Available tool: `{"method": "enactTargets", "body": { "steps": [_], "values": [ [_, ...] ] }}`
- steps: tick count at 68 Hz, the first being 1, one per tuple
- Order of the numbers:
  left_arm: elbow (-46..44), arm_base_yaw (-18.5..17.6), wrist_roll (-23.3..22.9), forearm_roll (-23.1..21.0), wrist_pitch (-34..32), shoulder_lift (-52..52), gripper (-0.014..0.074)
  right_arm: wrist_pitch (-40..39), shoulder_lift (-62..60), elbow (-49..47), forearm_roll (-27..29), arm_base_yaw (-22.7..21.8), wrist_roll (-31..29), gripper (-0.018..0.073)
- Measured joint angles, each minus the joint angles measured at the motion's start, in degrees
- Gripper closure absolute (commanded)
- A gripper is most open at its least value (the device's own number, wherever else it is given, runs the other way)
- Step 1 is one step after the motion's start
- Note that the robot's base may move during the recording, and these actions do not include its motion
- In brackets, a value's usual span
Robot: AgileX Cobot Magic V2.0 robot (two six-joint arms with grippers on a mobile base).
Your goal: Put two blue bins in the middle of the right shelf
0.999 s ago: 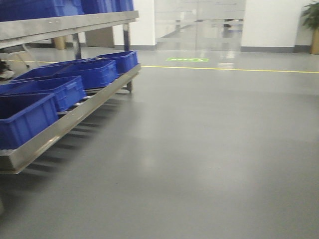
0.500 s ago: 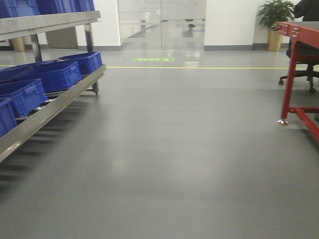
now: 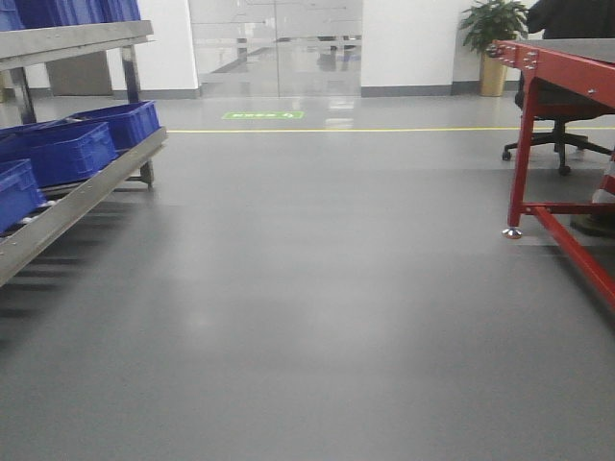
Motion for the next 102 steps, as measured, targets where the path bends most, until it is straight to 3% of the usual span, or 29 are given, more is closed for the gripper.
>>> {"method": "enactTargets", "body": {
  "steps": [102],
  "values": [
    [0.0,0.0,0.0,0.0,-0.87,0.0,0.0707,0.0,0.0,0.0,-0.09,0.0,0.0,0.0713]
  ]
}}
